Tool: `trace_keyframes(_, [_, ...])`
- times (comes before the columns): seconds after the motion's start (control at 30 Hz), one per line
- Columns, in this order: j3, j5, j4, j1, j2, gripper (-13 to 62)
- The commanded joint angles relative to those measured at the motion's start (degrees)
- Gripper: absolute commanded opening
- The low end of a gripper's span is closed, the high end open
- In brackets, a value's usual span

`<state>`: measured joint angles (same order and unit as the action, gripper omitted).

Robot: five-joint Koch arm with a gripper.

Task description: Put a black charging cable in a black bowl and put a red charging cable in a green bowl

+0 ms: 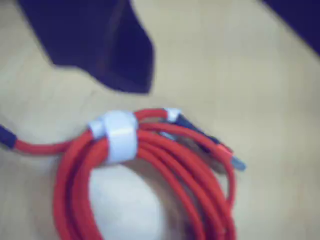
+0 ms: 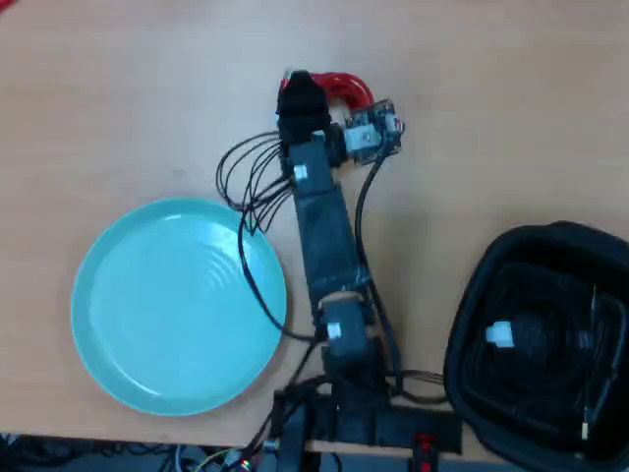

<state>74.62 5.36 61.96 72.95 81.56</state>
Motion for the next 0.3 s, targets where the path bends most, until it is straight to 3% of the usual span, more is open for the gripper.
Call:
trace_keyframes(0.0, [-8.09,-0.79,3.6,0.44,-2.72,41.4])
trace_keyframes(0.27, [-10.02,-0.7,6.86,1.76,-8.61,41.5])
